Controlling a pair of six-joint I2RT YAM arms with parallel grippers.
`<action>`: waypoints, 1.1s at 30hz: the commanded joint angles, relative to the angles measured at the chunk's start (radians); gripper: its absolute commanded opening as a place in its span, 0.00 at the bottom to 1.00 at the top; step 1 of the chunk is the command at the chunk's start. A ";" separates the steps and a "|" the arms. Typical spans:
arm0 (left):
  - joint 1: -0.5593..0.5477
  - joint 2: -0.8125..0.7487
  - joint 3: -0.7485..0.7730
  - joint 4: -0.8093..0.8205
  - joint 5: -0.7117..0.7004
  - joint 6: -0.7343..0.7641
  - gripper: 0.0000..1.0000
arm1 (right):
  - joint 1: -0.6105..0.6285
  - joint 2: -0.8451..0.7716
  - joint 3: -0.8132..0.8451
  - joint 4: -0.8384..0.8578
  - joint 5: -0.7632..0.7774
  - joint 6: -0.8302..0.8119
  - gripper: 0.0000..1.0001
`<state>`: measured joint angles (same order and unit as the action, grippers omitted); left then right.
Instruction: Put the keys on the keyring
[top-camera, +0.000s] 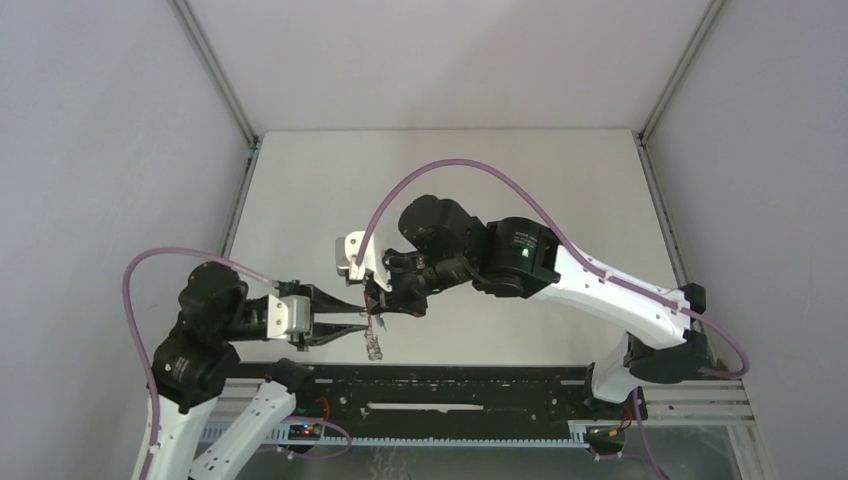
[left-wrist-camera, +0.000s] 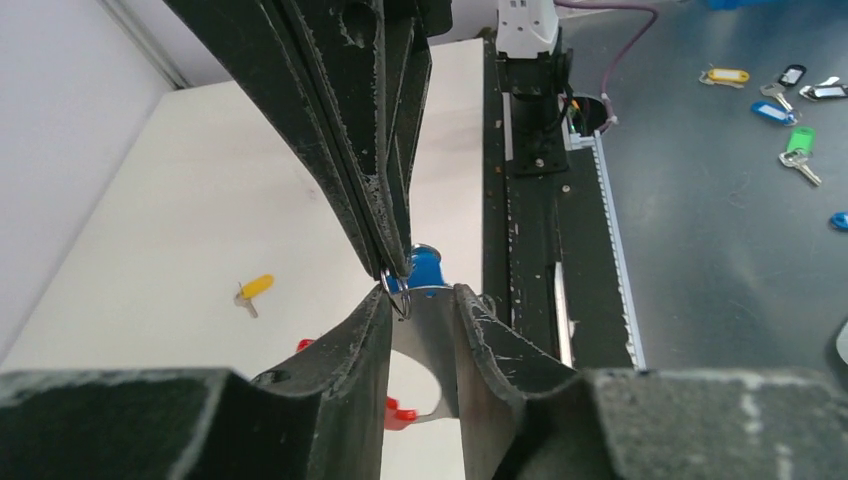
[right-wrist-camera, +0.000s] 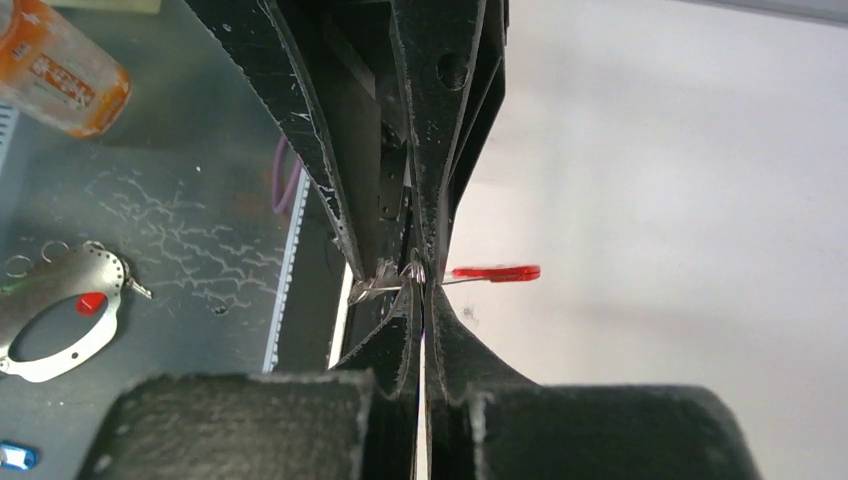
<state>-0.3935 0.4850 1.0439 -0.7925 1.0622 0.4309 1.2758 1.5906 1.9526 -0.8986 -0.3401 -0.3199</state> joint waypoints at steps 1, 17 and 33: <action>-0.003 0.009 0.053 -0.087 0.046 0.077 0.34 | 0.018 0.018 0.077 -0.068 0.080 -0.042 0.00; -0.003 0.087 0.087 -0.140 -0.051 0.093 0.00 | 0.059 0.090 0.197 -0.137 0.119 -0.063 0.00; -0.003 -0.048 -0.050 0.290 -0.024 -0.246 0.00 | -0.103 -0.257 -0.313 0.441 -0.151 0.220 0.48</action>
<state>-0.3935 0.4553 1.0328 -0.7315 1.0172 0.3595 1.2152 1.4387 1.7130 -0.7193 -0.3946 -0.2169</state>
